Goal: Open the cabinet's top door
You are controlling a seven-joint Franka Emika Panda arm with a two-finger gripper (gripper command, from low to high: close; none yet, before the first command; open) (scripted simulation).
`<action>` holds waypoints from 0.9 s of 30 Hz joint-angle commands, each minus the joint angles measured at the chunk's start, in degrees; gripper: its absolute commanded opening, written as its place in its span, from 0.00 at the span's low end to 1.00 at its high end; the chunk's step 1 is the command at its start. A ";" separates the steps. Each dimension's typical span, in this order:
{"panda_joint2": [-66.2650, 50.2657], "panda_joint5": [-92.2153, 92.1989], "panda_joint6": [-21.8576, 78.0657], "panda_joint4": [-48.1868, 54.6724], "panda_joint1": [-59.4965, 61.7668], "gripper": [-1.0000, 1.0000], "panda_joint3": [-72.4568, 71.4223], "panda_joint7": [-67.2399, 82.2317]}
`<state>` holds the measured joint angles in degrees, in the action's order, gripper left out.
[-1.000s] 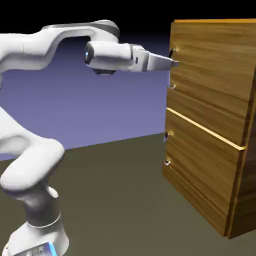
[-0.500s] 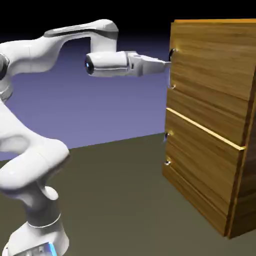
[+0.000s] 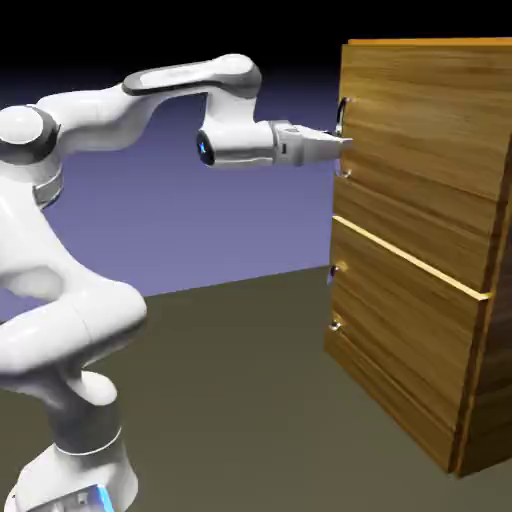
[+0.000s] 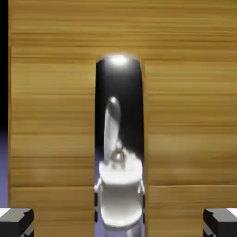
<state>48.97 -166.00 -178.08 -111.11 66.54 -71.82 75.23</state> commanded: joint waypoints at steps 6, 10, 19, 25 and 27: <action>-2.90 0.00 3.83 -7.04 -10.38 0.00 6.92 5.14; -5.11 0.08 5.97 -11.58 -18.69 0.00 12.96 9.42; -6.59 5.77 9.69 -20.94 -37.38 0.00 27.62 12.27; -3.99 15.05 12.31 -28.15 -49.84 0.00 38.03 8.14; -2.63 18.67 13.08 -30.62 -53.99 0.00 41.66 6.46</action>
<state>46.34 -147.34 -164.95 -141.73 12.55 -30.16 81.71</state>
